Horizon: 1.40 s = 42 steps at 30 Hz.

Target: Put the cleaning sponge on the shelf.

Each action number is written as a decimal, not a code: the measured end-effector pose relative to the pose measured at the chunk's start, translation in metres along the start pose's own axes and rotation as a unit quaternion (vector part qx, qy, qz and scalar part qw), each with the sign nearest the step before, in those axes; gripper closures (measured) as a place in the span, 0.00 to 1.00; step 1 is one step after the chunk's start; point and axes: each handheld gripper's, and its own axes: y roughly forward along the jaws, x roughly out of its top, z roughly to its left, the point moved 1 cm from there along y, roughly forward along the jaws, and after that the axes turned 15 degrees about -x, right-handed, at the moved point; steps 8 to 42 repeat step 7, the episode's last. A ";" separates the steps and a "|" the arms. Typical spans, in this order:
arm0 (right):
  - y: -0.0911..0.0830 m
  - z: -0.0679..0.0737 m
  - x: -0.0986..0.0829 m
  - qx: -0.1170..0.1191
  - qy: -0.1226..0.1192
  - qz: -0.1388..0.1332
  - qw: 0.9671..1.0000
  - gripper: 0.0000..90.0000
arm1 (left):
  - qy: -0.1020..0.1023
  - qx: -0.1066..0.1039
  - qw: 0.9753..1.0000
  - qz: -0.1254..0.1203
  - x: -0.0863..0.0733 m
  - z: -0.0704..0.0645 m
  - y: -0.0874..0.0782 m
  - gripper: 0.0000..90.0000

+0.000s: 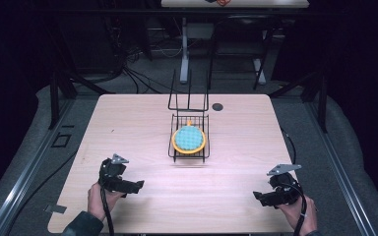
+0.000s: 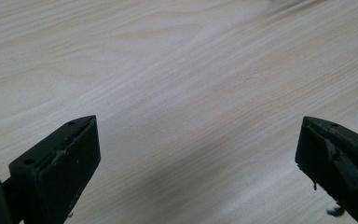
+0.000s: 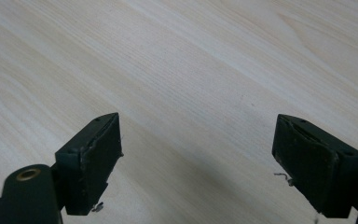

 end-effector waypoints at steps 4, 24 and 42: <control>-0.001 0.000 0.000 0.000 -0.002 0.002 1.000 0.17 | -0.001 0.001 1.000 -0.004 0.000 0.000 -0.001 0.00; -0.002 0.001 0.000 0.001 -0.002 0.000 1.000 0.17 | -0.001 0.000 1.000 -0.004 0.000 0.000 -0.002 0.00; -0.002 0.001 0.000 0.001 -0.002 0.000 1.000 0.17 | -0.001 0.000 1.000 -0.004 0.000 0.000 -0.002 0.00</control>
